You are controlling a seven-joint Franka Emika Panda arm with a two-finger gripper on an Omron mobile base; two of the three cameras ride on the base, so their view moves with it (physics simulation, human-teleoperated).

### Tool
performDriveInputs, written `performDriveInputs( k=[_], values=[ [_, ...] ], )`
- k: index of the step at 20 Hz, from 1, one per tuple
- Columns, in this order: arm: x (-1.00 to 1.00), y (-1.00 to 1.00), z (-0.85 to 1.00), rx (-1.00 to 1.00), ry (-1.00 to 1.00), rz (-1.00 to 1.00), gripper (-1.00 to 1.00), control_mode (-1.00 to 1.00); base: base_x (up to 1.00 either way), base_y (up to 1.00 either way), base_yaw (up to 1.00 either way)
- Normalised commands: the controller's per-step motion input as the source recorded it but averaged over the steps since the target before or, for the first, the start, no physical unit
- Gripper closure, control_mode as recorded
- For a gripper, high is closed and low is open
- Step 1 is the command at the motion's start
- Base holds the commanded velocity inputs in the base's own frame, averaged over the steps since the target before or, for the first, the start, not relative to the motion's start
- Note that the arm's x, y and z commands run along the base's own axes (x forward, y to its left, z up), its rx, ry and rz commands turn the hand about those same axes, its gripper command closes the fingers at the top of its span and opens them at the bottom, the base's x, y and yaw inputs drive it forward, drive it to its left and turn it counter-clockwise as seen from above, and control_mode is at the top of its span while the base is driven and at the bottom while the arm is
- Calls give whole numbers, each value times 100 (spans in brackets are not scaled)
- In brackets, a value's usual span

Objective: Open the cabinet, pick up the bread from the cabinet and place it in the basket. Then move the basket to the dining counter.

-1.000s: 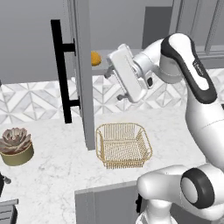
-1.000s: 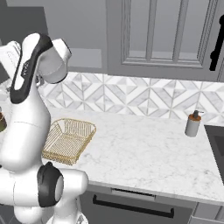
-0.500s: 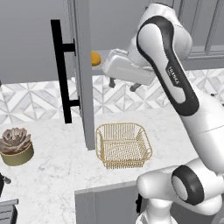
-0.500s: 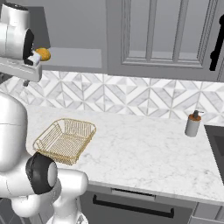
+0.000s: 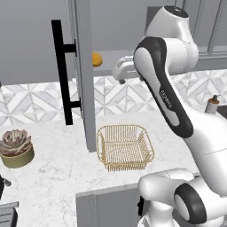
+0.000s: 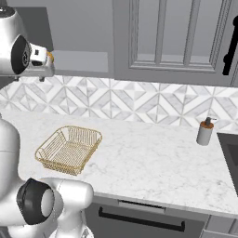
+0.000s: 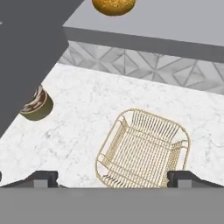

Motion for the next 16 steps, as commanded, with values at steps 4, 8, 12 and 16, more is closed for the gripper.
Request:
performDriveInputs(
  k=[4, 8, 12, 16],
  values=[
    [0, 4, -4, 0, -49, 10, -100, -100, 0, 0, 0],
    [6, -1, -5, 7, -35, 4, -100, -100, 0, 0, 0],
    [32, -3, -6, 11, -3, 1, -100, -100, 0, 0, 0],
    [26, 1, 36, 7, 3, 0, -100, -100, 0, 0, 0]
  ],
)
